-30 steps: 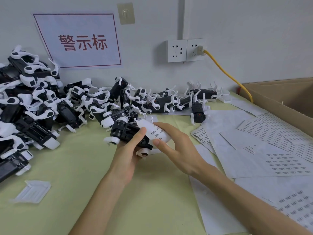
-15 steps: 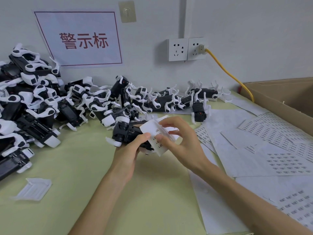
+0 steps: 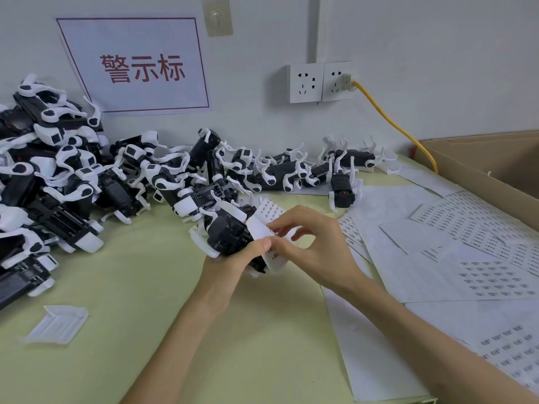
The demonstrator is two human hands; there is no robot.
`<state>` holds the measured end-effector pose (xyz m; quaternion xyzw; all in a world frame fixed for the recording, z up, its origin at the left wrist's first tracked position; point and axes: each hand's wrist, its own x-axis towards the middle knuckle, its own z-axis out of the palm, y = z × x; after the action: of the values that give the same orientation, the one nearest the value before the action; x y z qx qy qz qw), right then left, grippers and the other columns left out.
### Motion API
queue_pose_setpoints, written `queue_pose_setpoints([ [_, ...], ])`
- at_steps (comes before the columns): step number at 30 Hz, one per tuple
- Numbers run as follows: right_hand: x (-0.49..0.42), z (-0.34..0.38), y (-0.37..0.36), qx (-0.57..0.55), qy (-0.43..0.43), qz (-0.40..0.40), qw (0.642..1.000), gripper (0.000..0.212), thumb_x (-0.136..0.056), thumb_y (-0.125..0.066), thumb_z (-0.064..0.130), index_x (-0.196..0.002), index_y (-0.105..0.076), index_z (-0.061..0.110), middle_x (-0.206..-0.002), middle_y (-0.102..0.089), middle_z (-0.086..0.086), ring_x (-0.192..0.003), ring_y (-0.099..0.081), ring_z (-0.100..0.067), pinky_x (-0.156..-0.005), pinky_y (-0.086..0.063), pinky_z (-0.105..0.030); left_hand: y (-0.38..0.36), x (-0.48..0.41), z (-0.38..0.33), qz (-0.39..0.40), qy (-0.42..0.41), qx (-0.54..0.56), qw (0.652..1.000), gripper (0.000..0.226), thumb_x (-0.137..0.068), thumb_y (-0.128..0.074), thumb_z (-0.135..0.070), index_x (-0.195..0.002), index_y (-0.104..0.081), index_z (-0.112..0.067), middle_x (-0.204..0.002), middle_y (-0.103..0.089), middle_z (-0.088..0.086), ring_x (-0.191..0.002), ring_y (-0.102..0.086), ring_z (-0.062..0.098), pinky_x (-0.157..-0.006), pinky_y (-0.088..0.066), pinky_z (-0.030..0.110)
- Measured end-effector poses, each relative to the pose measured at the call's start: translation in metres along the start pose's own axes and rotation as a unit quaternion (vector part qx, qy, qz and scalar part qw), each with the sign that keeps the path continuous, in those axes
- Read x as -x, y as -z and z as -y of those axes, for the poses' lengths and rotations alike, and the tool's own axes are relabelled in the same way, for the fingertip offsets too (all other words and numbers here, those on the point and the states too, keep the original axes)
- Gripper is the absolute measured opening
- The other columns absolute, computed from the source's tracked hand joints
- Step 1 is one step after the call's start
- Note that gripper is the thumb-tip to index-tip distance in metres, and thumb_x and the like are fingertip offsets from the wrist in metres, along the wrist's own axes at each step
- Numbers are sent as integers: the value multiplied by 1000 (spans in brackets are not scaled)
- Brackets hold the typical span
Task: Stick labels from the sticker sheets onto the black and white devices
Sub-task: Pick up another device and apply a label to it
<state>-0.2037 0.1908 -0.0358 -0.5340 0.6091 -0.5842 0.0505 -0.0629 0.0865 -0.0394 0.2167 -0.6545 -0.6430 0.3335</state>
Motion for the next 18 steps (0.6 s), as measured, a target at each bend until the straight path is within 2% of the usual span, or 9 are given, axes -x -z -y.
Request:
queue_pose_setpoints([
  [3,2,2,0,-6,-10,14,1000,13,-82,-81,23,-91,-76,15,-88,-72,10,-84,-70,-14,-70,-56,-37,2,0,0,8,-3,-11,1000,25,-61,-73,-46,-79,-78,-29,-77,-75,0,-70,-70,17,-51,-49,24],
  [6,2,4,0,-7,-17,14,1000,12,-79,-78,24,-85,-74,15,-84,-71,9,-81,-69,-14,-65,-54,-37,2,1,1,13,5,-19,1000,27,-59,-72,-47,-79,-78,-31,-78,-75,0,-70,-69,17,-51,-49,23],
  [8,1,4,1,-7,-20,12,1000,3,-81,-77,19,-80,-75,17,-81,-70,9,-79,-68,-14,-63,-52,-37,2,1,1,17,5,-22,1000,30,-59,-72,-47,-83,-78,-29,-79,-75,2,-70,-68,18,-51,-49,25],
  [9,1,3,1,-3,-20,8,1000,6,-82,-76,15,-77,-75,19,-79,-69,9,-78,-67,-14,-62,-51,-36,2,1,2,22,2,-26,999,31,-59,-73,-46,-84,-78,-28,-78,-74,3,-69,-68,19,-51,-49,25],
  [14,0,2,1,19,-5,-3,1000,15,-84,-74,9,-73,-75,19,-76,-69,9,-75,-66,-15,-57,-45,-21,-3,1,0,25,0,-13,1000,34,-62,-75,-47,-85,-77,-22,-79,-73,5,-71,-68,18,-50,-49,26],
  [18,-1,3,3,21,-10,-3,1000,8,-84,-70,19,-79,-76,20,-79,-71,13,-80,-68,-13,-59,-46,-18,-4,0,-1,13,11,11,1000,46,-63,-77,-49,-93,-77,-15,-82,-74,8,-73,-69,21,-47,-47,27],
])
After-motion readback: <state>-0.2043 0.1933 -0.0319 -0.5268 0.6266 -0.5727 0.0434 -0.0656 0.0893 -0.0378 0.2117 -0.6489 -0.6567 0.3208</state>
